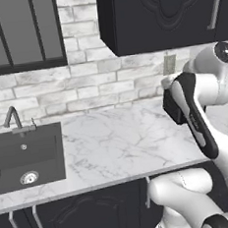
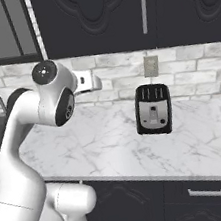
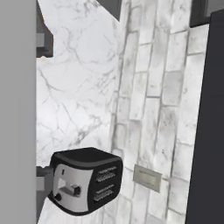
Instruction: Get the candle and the beer from the cabinet and move them to the dining counter.
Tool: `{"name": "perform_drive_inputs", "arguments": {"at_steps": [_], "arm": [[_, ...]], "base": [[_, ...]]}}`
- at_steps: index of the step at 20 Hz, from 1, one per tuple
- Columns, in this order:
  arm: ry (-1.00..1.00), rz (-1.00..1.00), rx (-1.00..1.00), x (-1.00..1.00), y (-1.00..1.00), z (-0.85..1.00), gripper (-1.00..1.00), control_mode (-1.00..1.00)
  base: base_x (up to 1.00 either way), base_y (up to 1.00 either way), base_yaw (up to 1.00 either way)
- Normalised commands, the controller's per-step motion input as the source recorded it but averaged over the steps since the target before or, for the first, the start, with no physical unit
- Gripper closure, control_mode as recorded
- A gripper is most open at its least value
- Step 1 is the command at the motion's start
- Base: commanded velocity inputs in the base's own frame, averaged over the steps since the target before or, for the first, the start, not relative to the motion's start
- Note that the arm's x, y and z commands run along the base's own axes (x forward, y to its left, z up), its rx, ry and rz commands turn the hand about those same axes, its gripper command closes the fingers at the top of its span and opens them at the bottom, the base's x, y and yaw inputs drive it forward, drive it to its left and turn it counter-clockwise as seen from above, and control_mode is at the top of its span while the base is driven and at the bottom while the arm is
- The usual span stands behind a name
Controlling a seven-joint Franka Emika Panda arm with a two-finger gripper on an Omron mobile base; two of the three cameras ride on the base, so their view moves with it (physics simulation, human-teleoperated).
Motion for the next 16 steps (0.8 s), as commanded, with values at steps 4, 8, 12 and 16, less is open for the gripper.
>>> {"name": "perform_drive_inputs", "arguments": {"at_steps": [4, 8, 12, 16], "arm": [[-0.30, 0.00, 0.00, -0.03, -0.29, 0.20, -1.00, -1.00], [-0.26, 0.00, 0.00, 0.00, -0.21, 0.14, -1.00, -1.00], [-0.24, -0.01, 0.00, 0.00, -0.14, 0.24, -1.00, -1.00], [-0.25, 0.00, 0.00, 0.00, -0.18, 0.29, -1.00, -1.00]], "base": [[0.00, 0.00, 0.00], [0.00, 0.00, 0.00], [0.00, 0.00, 0.00], [0.00, 0.00, 0.00]]}}
